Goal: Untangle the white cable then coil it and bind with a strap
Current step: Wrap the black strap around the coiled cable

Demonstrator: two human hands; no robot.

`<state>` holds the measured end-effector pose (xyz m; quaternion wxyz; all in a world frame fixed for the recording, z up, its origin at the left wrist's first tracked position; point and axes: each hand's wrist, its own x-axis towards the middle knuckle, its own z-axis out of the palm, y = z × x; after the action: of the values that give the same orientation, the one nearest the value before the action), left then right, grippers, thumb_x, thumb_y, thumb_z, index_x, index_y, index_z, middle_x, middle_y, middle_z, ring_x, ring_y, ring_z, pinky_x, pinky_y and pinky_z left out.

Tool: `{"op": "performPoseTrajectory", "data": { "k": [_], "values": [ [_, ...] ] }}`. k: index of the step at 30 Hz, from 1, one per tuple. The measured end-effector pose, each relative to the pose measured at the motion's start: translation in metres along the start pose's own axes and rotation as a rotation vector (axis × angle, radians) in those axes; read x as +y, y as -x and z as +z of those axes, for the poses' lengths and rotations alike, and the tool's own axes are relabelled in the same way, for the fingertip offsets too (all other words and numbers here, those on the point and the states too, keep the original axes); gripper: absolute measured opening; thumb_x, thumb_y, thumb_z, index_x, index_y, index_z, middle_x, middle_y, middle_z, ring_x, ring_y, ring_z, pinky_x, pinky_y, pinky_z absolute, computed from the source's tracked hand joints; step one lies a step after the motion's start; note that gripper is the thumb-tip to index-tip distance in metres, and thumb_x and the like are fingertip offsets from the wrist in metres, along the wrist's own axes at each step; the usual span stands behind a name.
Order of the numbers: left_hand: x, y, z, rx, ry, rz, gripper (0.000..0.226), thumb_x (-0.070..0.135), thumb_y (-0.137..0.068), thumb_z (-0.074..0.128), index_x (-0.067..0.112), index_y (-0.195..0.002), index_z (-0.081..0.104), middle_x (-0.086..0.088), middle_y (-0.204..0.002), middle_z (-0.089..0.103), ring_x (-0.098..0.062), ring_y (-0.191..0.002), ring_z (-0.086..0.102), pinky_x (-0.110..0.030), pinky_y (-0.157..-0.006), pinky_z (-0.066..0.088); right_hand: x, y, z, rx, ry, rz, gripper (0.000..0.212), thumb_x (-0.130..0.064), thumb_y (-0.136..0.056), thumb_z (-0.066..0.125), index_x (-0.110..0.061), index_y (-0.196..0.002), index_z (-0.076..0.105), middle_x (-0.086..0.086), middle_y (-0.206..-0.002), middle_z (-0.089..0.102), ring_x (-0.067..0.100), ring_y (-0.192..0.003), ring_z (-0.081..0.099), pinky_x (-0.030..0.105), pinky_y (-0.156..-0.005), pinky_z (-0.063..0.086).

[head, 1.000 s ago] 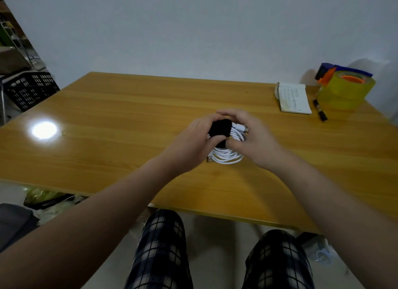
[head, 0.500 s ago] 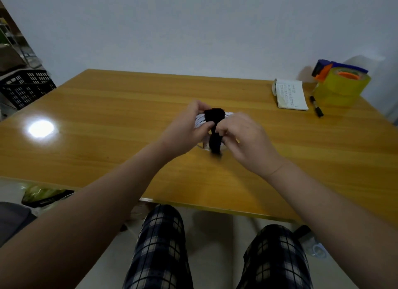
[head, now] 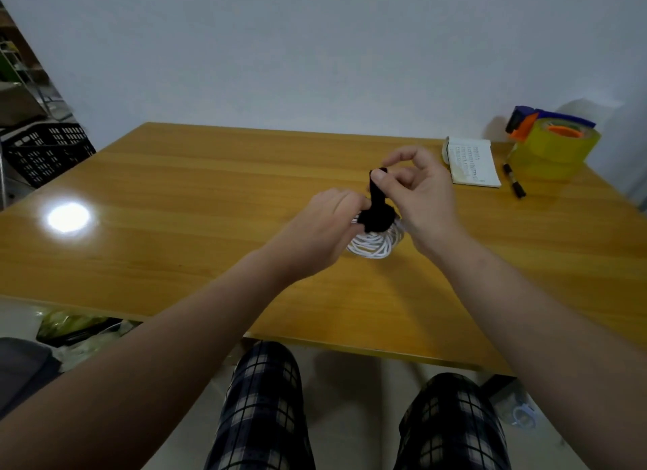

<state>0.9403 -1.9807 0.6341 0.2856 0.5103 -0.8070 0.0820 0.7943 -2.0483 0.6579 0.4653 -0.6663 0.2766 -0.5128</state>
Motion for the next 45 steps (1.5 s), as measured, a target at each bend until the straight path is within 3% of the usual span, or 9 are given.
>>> {"op": "performPoseTrajectory", "data": {
  "k": [9,14,20,28,33,36,40,42,45],
  "values": [
    [-0.008,0.001,-0.017,0.091,0.075,-0.079,0.035,0.023,-0.091,0.046,-0.002,-0.112,0.057,-0.010,-0.102,0.059,-0.015,-0.095,0.045,-0.018,-0.084,0.032,0.002,0.013,-0.005,-0.354,0.200,0.051,0.023,-0.019,-0.087,0.062,-0.014,-0.109,0.062,-0.006,-0.098,0.066,-0.004,-0.089,0.061,0.013,-0.080,0.047],
    [-0.007,-0.001,-0.013,0.098,0.129,-0.132,0.034,0.019,-0.095,0.042,-0.003,-0.120,0.054,-0.008,-0.108,0.055,-0.009,-0.100,0.042,-0.009,-0.086,0.026,0.005,0.009,-0.003,-0.415,0.400,0.025,0.031,-0.009,-0.082,0.069,-0.013,-0.111,0.058,0.001,-0.102,0.050,0.006,-0.095,0.051,0.009,-0.082,0.038],
    [-0.009,-0.005,-0.014,-0.025,0.288,-0.244,0.032,0.020,-0.101,0.035,0.005,-0.128,0.046,0.001,-0.112,0.043,-0.009,-0.099,0.044,-0.012,-0.082,0.033,0.001,0.009,0.000,-0.344,0.212,0.261,0.034,0.005,-0.078,0.062,-0.012,-0.107,0.059,-0.002,-0.079,0.063,0.006,-0.068,0.060,0.017,-0.061,0.047],
    [-0.007,-0.005,-0.018,-0.096,0.454,-0.348,0.024,0.025,-0.100,0.042,0.015,-0.122,0.042,-0.001,-0.119,0.054,-0.012,-0.104,0.051,-0.017,-0.077,0.041,0.002,0.008,0.002,-0.340,-0.106,0.431,0.050,0.021,-0.074,0.058,-0.010,-0.112,0.049,0.012,-0.094,0.060,0.023,-0.080,0.061,0.028,-0.072,0.052],
    [0.000,-0.005,-0.012,0.011,0.640,-0.470,0.008,0.021,-0.099,0.044,0.017,-0.106,0.045,-0.002,-0.092,0.058,-0.015,-0.080,0.056,-0.027,-0.069,0.047,0.000,0.007,-0.003,-0.434,0.195,0.190,0.055,0.002,-0.078,0.069,-0.017,-0.125,0.046,0.005,-0.109,0.058,0.012,-0.088,0.061,0.019,-0.077,0.050],
    [-0.001,-0.008,-0.011,0.082,0.682,-0.531,0.008,0.020,-0.099,0.045,0.014,-0.104,0.046,0.000,-0.085,0.056,-0.012,-0.073,0.053,-0.026,-0.063,0.045,0.005,0.001,-0.001,-0.346,0.566,-0.252,0.051,-0.003,-0.076,0.072,-0.011,-0.120,0.049,0.001,-0.114,0.048,0.011,-0.102,0.049,0.003,-0.087,0.034],
    [0.002,-0.015,-0.013,0.090,0.652,-0.549,0.011,0.021,-0.098,0.047,0.013,-0.105,0.047,0.000,-0.085,0.056,-0.010,-0.070,0.054,-0.019,-0.058,0.045,0.021,-0.001,-0.009,-0.230,0.805,-0.709,0.027,-0.003,-0.075,0.068,-0.013,-0.098,0.057,0.012,-0.119,0.050,0.022,-0.106,0.044,0.019,-0.094,0.034],
    [0.003,-0.016,-0.013,0.080,0.622,-0.559,0.014,0.024,-0.098,0.047,0.013,-0.106,0.049,-0.003,-0.088,0.058,-0.013,-0.076,0.055,-0.026,-0.065,0.047,0.027,0.001,-0.012,-0.189,0.833,-0.818,0.014,-0.005,-0.080,0.064,-0.013,-0.092,0.066,0.012,-0.114,0.053,0.026,-0.100,0.045,0.028,-0.088,0.039],
    [0.003,-0.018,-0.009,0.097,0.538,-0.618,0.016,0.028,-0.098,0.046,0.013,-0.101,0.047,-0.002,-0.083,0.056,-0.013,-0.071,0.051,-0.030,-0.065,0.043,0.025,0.004,-0.008,-0.140,0.808,-0.793,0.013,-0.013,-0.086,0.061,-0.004,-0.085,0.070,0.014,-0.096,0.062,0.021,-0.092,0.044,0.013,-0.089,0.031]
  ]
}}
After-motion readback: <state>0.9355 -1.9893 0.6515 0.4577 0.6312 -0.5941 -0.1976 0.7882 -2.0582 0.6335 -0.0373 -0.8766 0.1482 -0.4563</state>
